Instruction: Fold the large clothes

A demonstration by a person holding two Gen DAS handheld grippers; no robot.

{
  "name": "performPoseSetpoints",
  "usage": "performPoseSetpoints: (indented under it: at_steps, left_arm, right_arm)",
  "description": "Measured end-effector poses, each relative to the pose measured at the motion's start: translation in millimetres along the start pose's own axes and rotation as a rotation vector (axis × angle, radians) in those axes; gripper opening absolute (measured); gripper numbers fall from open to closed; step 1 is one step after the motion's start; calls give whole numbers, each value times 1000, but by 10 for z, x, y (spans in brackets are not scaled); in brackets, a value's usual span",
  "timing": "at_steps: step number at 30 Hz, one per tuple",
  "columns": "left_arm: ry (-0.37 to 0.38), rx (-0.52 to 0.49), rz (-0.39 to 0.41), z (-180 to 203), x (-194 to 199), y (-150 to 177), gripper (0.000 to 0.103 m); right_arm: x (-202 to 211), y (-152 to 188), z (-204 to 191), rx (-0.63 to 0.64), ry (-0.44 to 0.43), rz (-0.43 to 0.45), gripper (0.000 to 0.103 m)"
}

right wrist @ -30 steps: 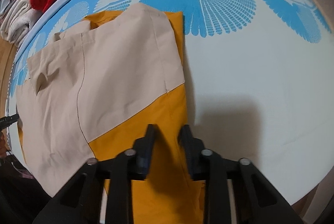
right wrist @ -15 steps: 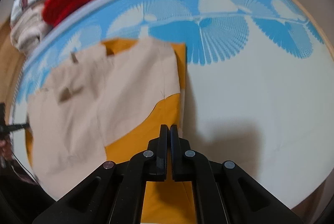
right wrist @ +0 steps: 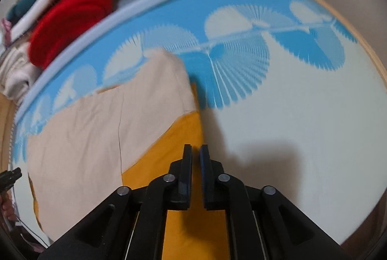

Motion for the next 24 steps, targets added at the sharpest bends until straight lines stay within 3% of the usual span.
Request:
performPoseSetpoints:
  at_steps: [1, 2, 4, 7, 8, 9, 10, 11, 15, 17, 22, 24]
  left_arm:
    - [-1, -7, -29, -1, -35, 55, 39]
    - [0, -12, -52, -16, -72, 99, 39]
    - [2, -27, -112, -33, -164, 215, 39]
    - [2, -59, -181, -20, -306, 334, 38]
    - [5, -70, -191, -1, -329, 352, 37]
    - [5, -88, -194, 22, -338, 357, 26]
    - [9, -97, -179, 29, -318, 326, 0]
    - [12, -97, -154, 35, -271, 290, 0]
    - [60, -57, 55, 40, 100, 32, 0]
    - [36, -64, 35, 30, 49, 72, 0]
    - [-68, -134, -71, 10, -114, 233, 5]
    - [-49, -135, -55, 1, -7, 240, 5]
  right_arm:
    - [-25, 34, 10, -3, -3, -18, 20]
    - [-60, 120, 39, -10, -18, -51, 33]
    - [-168, 234, 55, -5, -19, -123, 42]
    - [-394, 464, 173, 31, 65, -248, 44]
    - [-437, 512, 211, 27, 78, -278, 43]
    - [-437, 528, 212, 21, 73, -283, 33]
    - [-413, 516, 195, 21, 61, -272, 20]
    - [-368, 487, 163, 28, 49, -251, 7]
    - [-82, 257, 130, -49, -31, -115, 2]
    - [-42, 225, 176, -80, -8, -90, 2]
    - [-214, 388, 247, -34, 98, -156, 3]
    - [-175, 386, 259, -20, 120, -144, 11]
Point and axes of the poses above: each gripper's, at about its wrist camera, not at the fingertips, and x roughly against the way its jaws point, z to its right, y to its underside, the point moved 7 cm from there along -x, roughly the way its jaws point, and after that the axes turned 12 degrees about -x, right-handed, at the moved point
